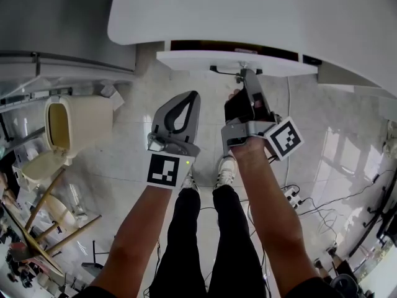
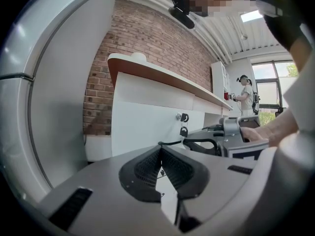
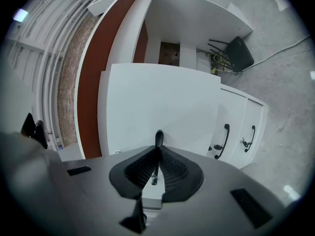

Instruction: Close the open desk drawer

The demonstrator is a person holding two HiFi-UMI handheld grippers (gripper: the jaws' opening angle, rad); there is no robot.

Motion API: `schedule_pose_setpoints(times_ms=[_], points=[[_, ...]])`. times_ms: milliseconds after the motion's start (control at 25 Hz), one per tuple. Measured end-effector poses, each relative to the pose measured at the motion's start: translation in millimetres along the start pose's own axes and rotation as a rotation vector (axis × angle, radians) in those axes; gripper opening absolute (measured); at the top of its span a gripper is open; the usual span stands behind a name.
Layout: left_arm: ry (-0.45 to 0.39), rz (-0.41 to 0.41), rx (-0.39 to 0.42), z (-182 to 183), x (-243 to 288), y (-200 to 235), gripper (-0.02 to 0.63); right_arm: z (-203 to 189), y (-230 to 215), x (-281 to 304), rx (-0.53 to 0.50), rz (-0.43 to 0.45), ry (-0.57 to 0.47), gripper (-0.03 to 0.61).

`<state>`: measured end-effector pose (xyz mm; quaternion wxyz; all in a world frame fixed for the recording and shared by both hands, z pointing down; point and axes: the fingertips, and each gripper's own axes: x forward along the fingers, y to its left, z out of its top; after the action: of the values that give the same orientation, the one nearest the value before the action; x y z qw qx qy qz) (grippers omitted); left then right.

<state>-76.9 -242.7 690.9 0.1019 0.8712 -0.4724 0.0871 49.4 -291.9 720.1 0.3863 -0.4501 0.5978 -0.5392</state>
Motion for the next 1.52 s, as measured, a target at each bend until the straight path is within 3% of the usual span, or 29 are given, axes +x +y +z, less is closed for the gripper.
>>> schedule_pose_setpoints(times_ms=[480,1040,1280,1400,1520], points=[[0.009,0.007,0.005,0.5,7.9,9.3,0.007,14.2,-0.7,46.4,-0.014,-0.024,-0.007,0.041],[-0.019,0.012,-0.002,14.4,-12.0,10.1,0.008,8.1,16.3,49.3,0.002,0.026,-0.036,0.042],[-0.015,0.015,-0.026,15.9,-2.8,3.8,0.008,16.4,3.4,56.5,0.01,0.003,-0.045,0.044],[-0.017,0.017,-0.032,19.6,-11.7,2.6,0.008,10.2,5.1,49.3,-0.018,-0.034,-0.031,0.044],[-0.017,0.024,-0.037,25.5,-22.2,1.4,0.007,1.3,16.5,36.8,-0.11,-0.057,0.018,0.044]])
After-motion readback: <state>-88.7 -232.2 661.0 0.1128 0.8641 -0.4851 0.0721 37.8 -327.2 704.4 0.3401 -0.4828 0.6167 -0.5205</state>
